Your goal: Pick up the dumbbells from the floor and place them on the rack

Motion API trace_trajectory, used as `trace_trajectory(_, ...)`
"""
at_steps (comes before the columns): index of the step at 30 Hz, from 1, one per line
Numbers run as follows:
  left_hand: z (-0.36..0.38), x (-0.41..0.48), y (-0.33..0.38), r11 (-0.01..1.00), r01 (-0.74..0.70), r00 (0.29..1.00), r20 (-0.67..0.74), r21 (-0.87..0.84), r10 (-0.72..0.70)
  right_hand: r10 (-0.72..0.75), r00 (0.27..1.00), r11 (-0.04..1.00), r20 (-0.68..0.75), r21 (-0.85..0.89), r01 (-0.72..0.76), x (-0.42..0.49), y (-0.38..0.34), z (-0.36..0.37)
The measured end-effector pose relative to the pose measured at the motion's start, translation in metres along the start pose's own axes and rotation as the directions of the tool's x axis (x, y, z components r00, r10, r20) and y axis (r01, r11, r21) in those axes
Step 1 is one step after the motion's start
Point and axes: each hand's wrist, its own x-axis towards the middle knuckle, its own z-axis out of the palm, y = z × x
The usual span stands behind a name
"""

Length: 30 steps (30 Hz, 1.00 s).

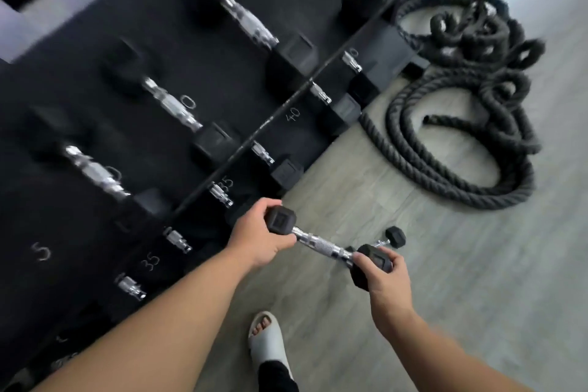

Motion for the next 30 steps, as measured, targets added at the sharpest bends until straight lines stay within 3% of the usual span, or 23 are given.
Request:
trace_trajectory(7, -0.137, -0.043, 0.103, 0.956, -0.184, 0.982, 0.009, 0.227, 0.187, -0.005, 0.998, 0.996, 0.056, 0.086, 0.000, -0.102, -0.085, 0.051)
trace_trajectory(13, -0.252, -0.064, 0.140, 0.916, -0.238, 0.967, -0.011, 0.323, 0.255, -0.076, 0.987, 0.994, 0.142, 0.091, 0.063, -0.173, -0.141, 0.116)
trace_trajectory(21, -0.381, -0.093, 0.117, 0.912, -0.166, 0.970, -0.104, 0.375, 0.220, -0.067, 0.972, 0.995, 0.225, 0.089, 0.048, -0.245, -0.150, 0.218)
trace_trajectory(30, -0.427, -0.184, 0.049, 0.929, -0.012, 0.952, -0.280, 0.369, 0.123, -0.009, 0.936, 0.997, 0.352, -0.073, 0.036, -0.325, -0.100, 0.247)
